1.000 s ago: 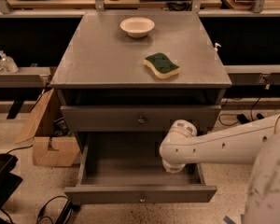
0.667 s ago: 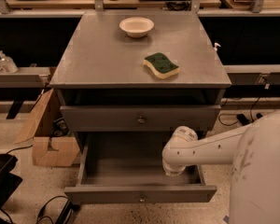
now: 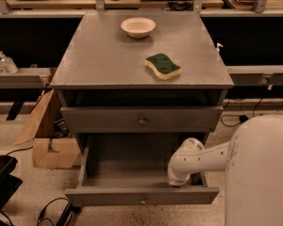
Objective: Open middle drawer
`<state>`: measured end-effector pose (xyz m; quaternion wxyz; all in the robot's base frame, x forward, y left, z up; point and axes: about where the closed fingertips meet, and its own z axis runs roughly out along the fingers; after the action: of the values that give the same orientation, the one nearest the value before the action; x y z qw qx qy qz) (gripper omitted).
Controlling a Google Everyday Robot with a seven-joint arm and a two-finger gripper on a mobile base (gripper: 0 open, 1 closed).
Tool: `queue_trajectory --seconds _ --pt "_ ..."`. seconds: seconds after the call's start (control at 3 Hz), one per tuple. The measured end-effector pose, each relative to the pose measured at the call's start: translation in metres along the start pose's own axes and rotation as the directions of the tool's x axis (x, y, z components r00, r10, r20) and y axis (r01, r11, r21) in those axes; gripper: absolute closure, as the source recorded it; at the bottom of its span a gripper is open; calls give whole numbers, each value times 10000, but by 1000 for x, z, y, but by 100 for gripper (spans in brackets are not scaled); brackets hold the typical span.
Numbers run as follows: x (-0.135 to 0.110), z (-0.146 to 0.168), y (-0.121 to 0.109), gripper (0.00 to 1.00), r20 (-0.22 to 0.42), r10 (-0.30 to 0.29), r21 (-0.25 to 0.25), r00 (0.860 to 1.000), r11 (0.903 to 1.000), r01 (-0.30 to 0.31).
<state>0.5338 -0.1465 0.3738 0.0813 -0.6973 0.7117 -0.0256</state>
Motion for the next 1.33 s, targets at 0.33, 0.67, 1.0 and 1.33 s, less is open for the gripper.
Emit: queue_trajectory --seconds 0.33,0.67,1.0,1.33 --pt "4 -4 35 100 211 557 -506 9982 9972 -546" --pt "3 -4 31 100 210 558 -506 9982 9972 -547" --pt "4 -18 54 100 116 747 -748 9971 9945 -736" --pt "4 -19 52 100 116 747 -748 9971 9945 -736"
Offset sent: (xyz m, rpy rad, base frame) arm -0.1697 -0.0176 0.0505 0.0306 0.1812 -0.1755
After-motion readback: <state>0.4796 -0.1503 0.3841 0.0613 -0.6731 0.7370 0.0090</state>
